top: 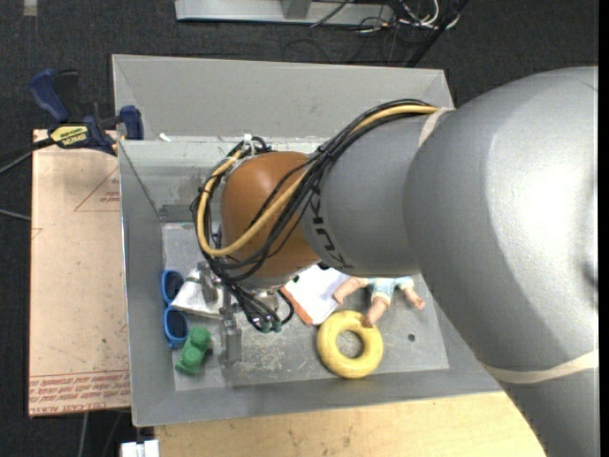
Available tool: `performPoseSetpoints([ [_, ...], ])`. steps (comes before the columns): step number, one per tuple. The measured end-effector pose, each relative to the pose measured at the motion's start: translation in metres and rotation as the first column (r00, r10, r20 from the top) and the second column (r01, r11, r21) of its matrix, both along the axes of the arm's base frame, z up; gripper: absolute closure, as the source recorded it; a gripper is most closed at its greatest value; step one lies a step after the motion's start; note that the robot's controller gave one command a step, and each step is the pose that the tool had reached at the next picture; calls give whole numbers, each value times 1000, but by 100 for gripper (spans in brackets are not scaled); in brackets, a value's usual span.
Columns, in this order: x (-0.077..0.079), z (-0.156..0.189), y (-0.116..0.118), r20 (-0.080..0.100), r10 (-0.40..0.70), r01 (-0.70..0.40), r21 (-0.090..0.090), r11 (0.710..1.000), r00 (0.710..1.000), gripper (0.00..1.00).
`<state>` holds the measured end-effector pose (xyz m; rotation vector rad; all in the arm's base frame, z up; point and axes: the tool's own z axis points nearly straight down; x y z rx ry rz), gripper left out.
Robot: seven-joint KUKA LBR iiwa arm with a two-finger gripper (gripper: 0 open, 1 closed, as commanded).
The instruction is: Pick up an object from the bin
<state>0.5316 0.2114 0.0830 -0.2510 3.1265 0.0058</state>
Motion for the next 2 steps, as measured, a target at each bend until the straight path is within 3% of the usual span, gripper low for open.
performPoseSetpoints([
  [1,-2,-7,17,1,63,-63,-1,998,998,0],
  [2,-3,-13,32,2,124,-124,1,992,992,100],
])
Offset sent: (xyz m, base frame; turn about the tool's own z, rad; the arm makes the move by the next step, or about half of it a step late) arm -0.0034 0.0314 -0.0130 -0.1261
